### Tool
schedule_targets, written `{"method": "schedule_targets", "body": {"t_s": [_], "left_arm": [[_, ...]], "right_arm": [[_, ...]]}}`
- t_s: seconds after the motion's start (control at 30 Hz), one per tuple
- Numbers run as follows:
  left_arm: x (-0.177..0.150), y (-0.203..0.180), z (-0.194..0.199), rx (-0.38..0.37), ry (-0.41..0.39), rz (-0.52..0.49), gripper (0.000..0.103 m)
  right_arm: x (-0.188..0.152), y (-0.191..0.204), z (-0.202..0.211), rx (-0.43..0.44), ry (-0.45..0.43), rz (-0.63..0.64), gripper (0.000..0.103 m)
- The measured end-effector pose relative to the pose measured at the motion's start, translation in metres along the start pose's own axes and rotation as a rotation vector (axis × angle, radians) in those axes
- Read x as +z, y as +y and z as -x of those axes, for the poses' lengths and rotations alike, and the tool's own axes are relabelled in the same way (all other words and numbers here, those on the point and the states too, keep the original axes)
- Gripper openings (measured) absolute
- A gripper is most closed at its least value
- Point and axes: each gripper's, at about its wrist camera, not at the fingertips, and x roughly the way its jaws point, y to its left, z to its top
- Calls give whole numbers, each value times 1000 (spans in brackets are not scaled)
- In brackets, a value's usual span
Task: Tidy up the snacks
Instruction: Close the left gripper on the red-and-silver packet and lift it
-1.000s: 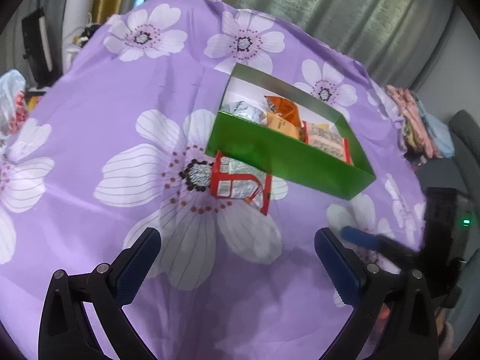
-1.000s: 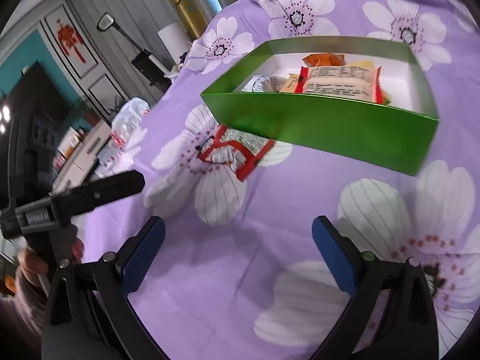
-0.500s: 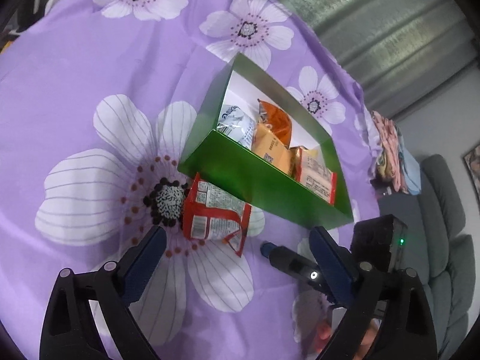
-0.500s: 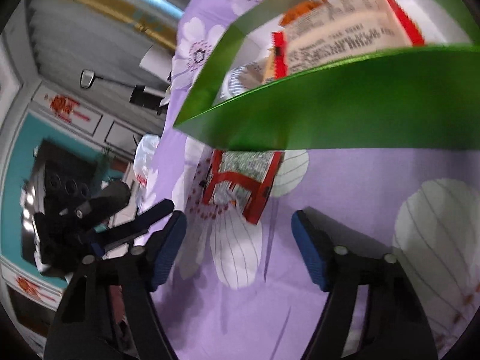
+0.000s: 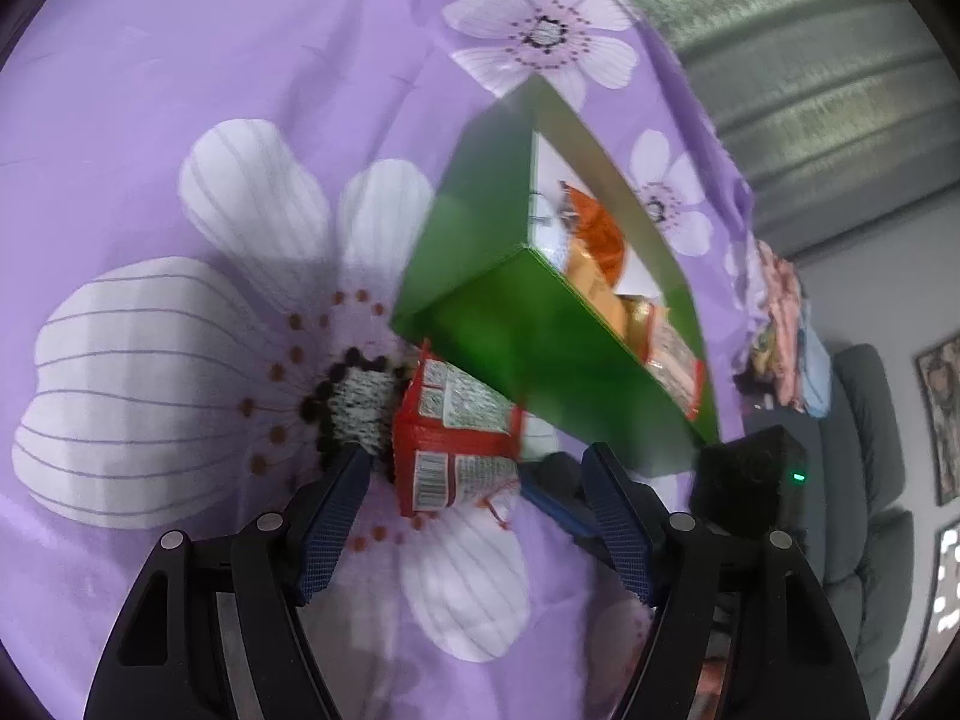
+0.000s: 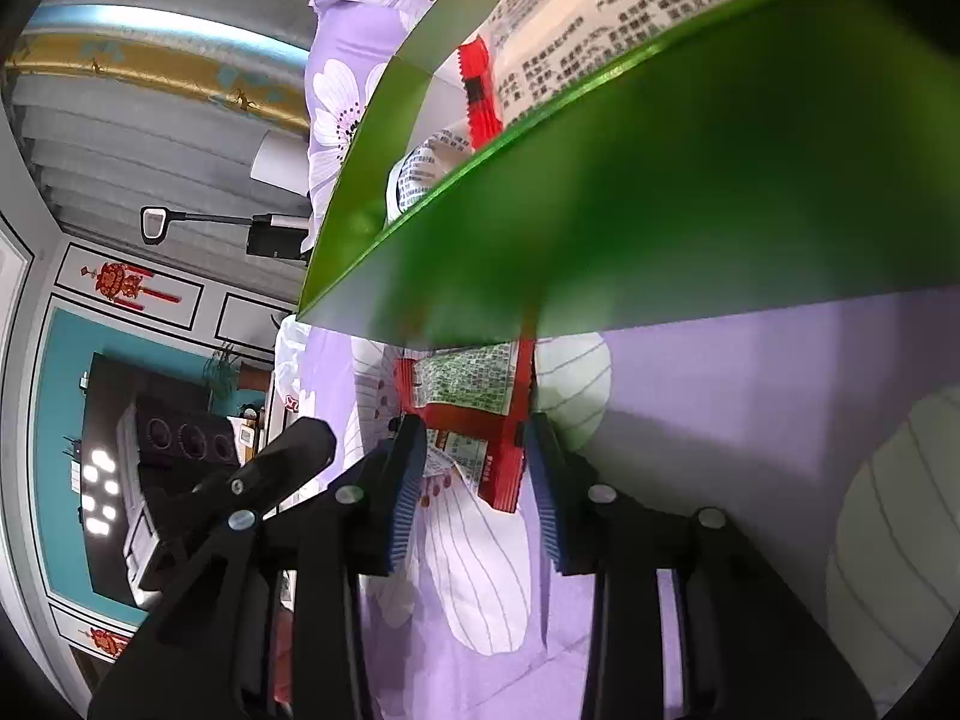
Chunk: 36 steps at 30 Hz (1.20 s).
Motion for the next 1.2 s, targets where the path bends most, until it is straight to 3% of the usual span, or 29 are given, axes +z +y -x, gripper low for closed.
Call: {"method": "schedule_targets", "body": {"t_s": [0.07, 0.23, 0.4, 0.47, 0.53, 0.63, 0.73, 1.2], "left_arm": [[-1, 2, 0, -6, 3, 2, 74], [1, -1, -3, -2, 9, -14, 72], [3, 7, -2, 35, 10, -2, 49], [4, 14, 0, 46, 16, 13, 35], [5, 19, 1, 46, 19, 26, 31], [4, 19, 2, 55, 10, 25, 29], [1, 14, 3, 66, 7, 6, 28], [-18, -19, 16, -13, 1, -55, 28]], "right_arm": [[-2, 7, 1, -35, -5, 18, 32], [-3, 7, -2, -31, -33, -17, 35], [-7, 25, -17, -47, -43, 54, 34], [-4, 21, -16, -30, -42, 62, 32], [-3, 14, -16, -15, -35, 54, 19], [1, 5, -17, 13, -23, 40, 7], [0, 5, -15, 28, -22, 63, 7], [-16, 10, 20, 80, -70, 108, 7]]}}
